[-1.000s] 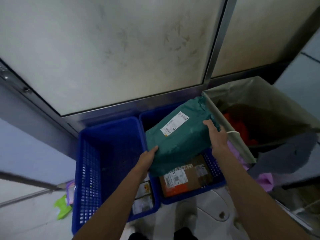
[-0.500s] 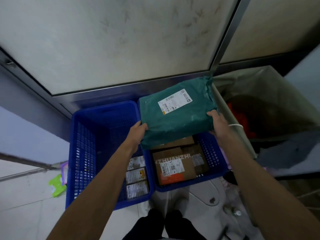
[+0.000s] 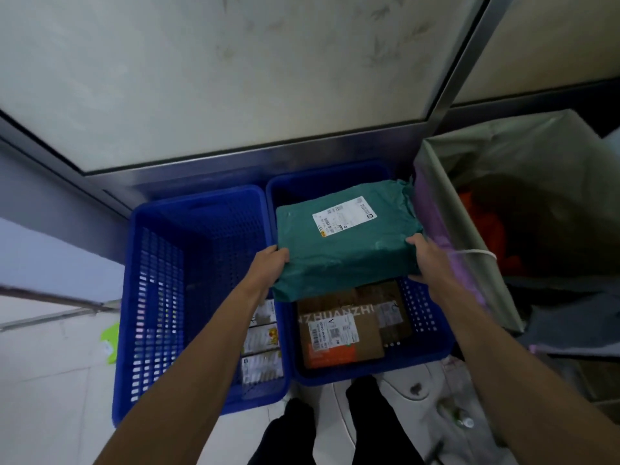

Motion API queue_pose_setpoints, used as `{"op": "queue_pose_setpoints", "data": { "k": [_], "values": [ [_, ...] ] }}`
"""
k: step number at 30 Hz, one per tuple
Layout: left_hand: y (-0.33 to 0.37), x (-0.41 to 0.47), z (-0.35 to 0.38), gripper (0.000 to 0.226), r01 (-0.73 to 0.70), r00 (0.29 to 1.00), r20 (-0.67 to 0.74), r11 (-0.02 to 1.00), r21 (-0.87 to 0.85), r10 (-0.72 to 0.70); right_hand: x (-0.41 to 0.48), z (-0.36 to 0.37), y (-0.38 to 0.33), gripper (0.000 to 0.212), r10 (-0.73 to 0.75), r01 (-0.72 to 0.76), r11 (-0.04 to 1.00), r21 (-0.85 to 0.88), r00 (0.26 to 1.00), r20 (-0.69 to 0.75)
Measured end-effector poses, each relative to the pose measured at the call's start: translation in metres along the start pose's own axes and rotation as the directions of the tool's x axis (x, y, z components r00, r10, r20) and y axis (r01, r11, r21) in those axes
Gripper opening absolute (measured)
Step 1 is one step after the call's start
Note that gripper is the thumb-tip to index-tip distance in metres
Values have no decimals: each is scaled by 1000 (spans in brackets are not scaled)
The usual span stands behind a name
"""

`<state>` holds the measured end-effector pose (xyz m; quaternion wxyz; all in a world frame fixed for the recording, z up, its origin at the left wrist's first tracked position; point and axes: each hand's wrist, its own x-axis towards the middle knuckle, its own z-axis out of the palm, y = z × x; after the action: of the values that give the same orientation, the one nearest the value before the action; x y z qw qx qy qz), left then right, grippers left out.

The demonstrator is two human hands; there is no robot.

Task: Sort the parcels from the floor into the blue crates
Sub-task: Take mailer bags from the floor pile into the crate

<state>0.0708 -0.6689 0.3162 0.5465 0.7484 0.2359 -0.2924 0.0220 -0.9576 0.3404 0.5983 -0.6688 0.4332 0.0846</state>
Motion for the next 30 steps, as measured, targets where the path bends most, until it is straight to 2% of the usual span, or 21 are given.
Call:
{"op": "queue_pose_setpoints", "data": {
  "k": [7,11,13,18,26,30],
  "values": [
    [-21,54,36,12,104,992,-90,984,144,-92,79,-8,36,23,99,-70,987,-147,975,201],
    [-44,89,57,34,141,988,-103,954,263,-117,115,-6,62,29,115,-81,986,-147,963,243],
    [-57,104,66,34,157,984,-125,946,285,-126,130,-2,73,34,106,-60,983,-175,959,263],
    [-79,118,80,36,179,978,-150,953,245,-145,158,3,105,51,104,-21,966,-257,944,315],
    [-121,122,89,47,245,963,-157,953,181,-217,168,19,148,55,128,12,922,-386,933,337],
    [-127,124,98,52,280,957,-149,923,264,-248,170,30,160,55,130,35,865,-501,948,290]
  ]
}}
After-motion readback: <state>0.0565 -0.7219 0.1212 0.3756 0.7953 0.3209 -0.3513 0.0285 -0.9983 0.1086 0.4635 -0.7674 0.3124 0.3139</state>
